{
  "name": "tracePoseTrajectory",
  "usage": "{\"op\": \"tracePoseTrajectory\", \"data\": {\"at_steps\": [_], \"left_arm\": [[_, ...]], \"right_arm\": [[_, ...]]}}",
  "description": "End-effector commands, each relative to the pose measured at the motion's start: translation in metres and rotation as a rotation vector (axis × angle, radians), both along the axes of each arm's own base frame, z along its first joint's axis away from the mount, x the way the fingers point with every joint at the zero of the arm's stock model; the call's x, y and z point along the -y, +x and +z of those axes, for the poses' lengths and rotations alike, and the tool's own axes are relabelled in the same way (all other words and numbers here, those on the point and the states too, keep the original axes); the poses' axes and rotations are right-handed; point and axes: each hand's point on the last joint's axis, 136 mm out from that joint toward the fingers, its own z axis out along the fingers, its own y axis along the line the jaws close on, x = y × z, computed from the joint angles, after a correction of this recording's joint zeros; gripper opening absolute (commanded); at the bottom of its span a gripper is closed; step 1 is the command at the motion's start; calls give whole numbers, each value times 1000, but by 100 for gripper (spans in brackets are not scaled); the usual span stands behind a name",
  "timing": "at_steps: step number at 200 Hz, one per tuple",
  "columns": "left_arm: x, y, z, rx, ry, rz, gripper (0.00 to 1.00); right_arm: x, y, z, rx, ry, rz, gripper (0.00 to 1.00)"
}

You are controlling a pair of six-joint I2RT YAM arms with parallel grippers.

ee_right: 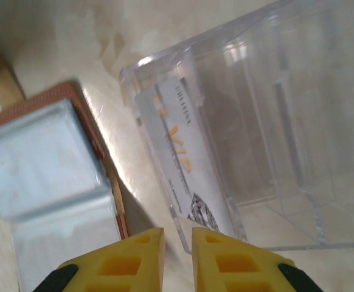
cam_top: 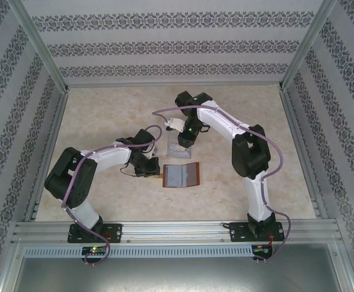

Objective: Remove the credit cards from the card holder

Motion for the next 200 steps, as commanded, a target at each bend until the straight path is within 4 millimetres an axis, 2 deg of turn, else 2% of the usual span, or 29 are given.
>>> {"op": "tracePoseTrajectory", "data": {"at_steps": [1,39,85,116,154,175,200], "left_arm": [[4,12,19,32,-37,23,10],[10,16,24,39,-74,24,10],[15,19,23,39,-94,14,10],[19,20,21,31,-107,11,10],[21,20,18,21,-117,3,10],[22,17,13,4,-117,-7,10],[22,15,9,-8,-122,-16,10]], "right_arm": [[-7,16,13,42,89,-236,20],[-15,12,17,21,203,-513,18],[-32,-17,18,-109,351,-754,17],[-29,-34,20,-192,397,-917,15],[-25,-59,3,-366,371,-1103,14],[-30,-71,-8,-447,379,-1137,14],[-36,-80,-13,-467,390,-1145,14]]}}
